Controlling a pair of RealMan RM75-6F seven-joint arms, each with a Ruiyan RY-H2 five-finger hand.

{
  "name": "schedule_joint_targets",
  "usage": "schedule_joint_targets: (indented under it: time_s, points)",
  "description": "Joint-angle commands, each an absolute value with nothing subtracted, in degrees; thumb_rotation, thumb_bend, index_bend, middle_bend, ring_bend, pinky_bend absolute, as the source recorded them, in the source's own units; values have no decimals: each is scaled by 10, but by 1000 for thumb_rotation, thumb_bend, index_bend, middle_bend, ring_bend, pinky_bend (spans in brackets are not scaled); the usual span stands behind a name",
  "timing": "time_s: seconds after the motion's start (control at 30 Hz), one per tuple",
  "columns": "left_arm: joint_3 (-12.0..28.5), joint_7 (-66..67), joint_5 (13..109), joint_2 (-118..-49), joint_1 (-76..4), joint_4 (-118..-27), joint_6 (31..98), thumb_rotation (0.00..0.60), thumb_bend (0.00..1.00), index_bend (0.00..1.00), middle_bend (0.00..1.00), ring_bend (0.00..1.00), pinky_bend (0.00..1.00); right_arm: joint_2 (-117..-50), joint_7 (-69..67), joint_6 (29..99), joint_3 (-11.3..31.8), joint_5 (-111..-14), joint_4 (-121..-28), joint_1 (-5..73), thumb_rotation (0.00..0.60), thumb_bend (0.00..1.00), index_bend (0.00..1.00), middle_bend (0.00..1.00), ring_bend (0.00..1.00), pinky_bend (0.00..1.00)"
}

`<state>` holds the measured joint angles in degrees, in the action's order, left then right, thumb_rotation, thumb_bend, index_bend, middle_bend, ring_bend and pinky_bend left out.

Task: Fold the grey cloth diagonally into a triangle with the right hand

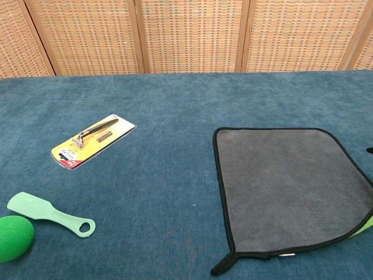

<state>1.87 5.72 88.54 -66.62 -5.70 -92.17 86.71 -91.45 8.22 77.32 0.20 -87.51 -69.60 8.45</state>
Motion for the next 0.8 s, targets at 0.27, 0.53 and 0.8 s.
schedule_joint_targets:
  time_s: [0.27,0.53,0.8]
  points:
    - [18,58,886,-667,-58,-921,866,600,56,0,0,0,0,-913,81,774,1,-876,-698,85,600,569,560,65,0,0]
    - [18,57,887,-667,-57,-922,868,600,55,0,0,0,0,-912,81,772,2,-876,-703,88,600,569,560,65,0,0]
    - [18,56,888,-666,-57,-922,869,600,55,0,0,0,0,-913,97,752,19,-873,-716,113,600,568,560,66,0,0]
